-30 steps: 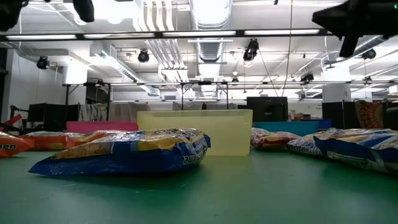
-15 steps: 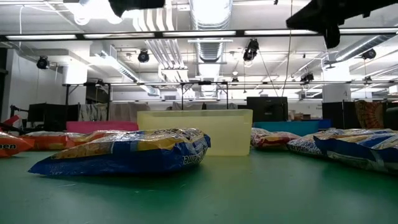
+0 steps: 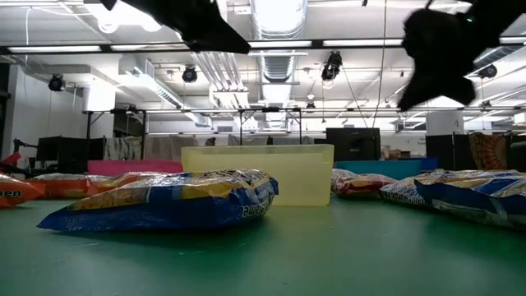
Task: Sort Maruchan noodles
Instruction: Put the orange noodle pack into the yellow bin
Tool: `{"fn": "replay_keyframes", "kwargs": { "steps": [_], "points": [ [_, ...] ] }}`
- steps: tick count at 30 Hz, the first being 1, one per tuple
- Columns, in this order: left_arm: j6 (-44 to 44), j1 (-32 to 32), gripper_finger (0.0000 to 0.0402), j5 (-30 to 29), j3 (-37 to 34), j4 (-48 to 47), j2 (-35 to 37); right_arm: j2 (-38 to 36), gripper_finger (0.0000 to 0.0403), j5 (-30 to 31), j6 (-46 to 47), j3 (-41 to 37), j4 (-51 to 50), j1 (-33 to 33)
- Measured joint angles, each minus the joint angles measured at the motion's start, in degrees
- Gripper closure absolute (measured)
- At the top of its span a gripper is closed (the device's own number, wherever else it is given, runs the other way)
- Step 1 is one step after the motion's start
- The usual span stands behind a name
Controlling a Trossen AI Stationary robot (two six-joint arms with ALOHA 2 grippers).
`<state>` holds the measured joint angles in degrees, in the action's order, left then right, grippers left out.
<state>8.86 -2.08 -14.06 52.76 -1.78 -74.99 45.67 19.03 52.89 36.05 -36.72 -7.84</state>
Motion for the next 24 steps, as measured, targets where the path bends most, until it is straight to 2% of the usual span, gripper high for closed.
{"fn": "replay_keyframes", "kwargs": {
  "steps": [4, 8, 14, 18, 24],
  "points": [
    [0.74, 0.63, 0.0359, -0.08, 1.11, -0.93, -0.74, 0.39, 0.0365, -5.97, 7.58, -0.06, -10.4, 0.0],
    [2.33, 0.65, 0.0359, -0.33, 1.06, -0.83, -0.27, 0.0, 0.0365, -10.6, 10.57, -0.09, -16.87, 0.0],
    [4.18, 0.71, 0.0359, -0.57, 1.06, -0.59, 0.58, 0.62, 0.036, -12.16, 13.1, -0.05, -16.75, 0.0],
    [4.22, 0.69, 0.0359, -2.53, 1.06, -0.6, 0.75, 1.35, 0.0324, -12.16, 11.75, -0.04, -16.73, 0.0],
    [6.11, 0.71, 0.0359, -6.4, 1.06, -0.68, 0.8, 4.13, 0.0243, -12.61, 2.24, 1.05, -11.74, 0.0]
  ]
}}
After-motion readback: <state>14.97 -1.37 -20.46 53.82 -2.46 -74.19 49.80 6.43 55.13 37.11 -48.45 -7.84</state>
